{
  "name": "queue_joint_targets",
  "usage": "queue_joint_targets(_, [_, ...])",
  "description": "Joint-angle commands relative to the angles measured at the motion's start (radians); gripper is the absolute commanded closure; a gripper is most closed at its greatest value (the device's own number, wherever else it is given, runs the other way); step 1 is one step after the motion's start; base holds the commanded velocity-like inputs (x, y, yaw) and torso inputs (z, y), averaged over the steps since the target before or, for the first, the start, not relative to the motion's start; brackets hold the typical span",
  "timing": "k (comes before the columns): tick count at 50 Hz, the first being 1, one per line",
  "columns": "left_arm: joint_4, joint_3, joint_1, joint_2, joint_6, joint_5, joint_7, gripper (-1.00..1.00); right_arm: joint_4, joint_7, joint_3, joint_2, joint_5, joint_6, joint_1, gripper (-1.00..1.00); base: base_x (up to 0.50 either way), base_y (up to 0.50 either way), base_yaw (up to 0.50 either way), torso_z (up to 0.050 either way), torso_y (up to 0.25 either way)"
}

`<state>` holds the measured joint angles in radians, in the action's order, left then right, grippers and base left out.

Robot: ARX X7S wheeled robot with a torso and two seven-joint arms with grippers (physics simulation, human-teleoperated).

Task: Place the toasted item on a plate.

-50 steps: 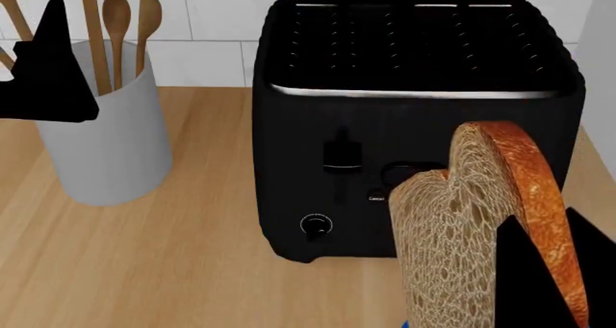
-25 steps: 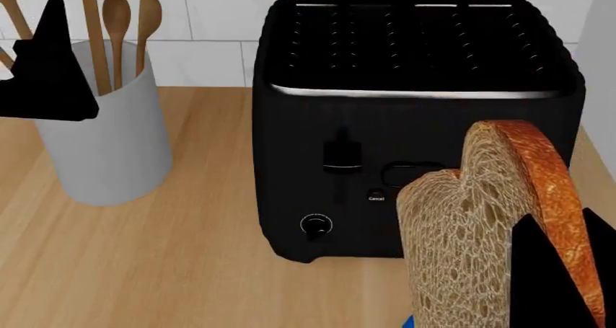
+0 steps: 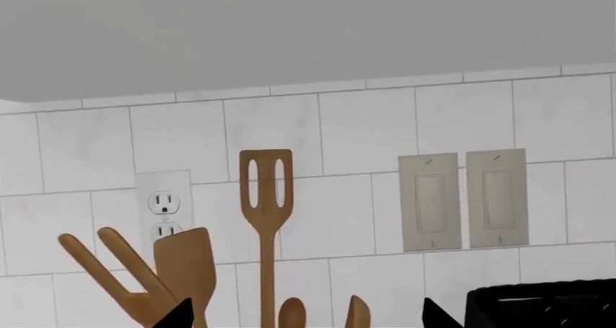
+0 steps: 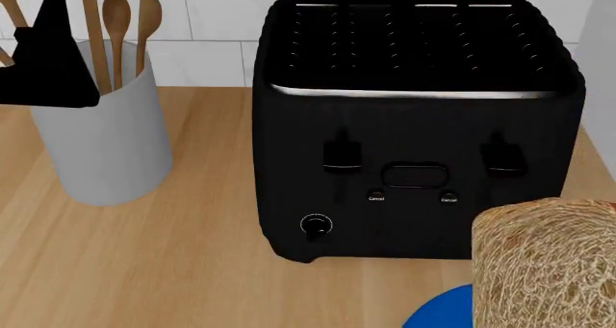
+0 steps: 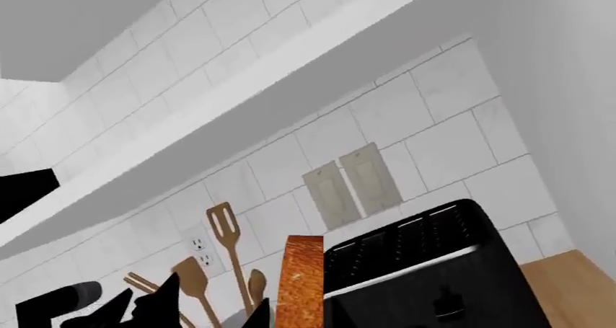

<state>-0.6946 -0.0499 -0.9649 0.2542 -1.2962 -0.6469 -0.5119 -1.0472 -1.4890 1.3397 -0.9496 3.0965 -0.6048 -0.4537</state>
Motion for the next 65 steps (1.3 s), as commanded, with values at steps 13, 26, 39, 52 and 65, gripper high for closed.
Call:
queue_joint_targets(13, [0.012,-0.004,0.013,0.001,0.026,-0.010,-0.006,-1.00,0.000,-0.069,0.080,0.145,0.010,0.064,-0.023,1.00,0.00,0.00,0.00,0.000,0.000])
queue_joint_targets(26, [0.006,-0.005,0.022,0.003,0.027,-0.021,-0.013,-1.00,0.000,-0.081,0.076,0.215,-0.064,0.040,-0.001,1.00,0.00,0.00,0.00,0.000,0.000])
queue_joint_targets(39, [0.006,-0.009,0.022,0.003,0.030,-0.031,-0.019,-1.00,0.000,-0.080,0.066,0.460,-0.137,-0.102,0.059,1.00,0.00,0.00,0.00,0.000,0.000])
queue_joint_targets(52, [0.004,-0.007,0.027,0.009,0.032,-0.040,-0.027,-1.00,0.001,-0.077,0.076,0.587,-0.177,-0.200,0.112,1.00,0.00,0.00,0.00,0.000,0.000])
queue_joint_targets(65, [0.011,-0.014,0.025,0.012,0.042,-0.045,-0.030,-1.00,0.060,-0.004,0.103,0.688,-0.245,-0.332,0.186,1.00,0.00,0.00,0.00,0.000,0.000])
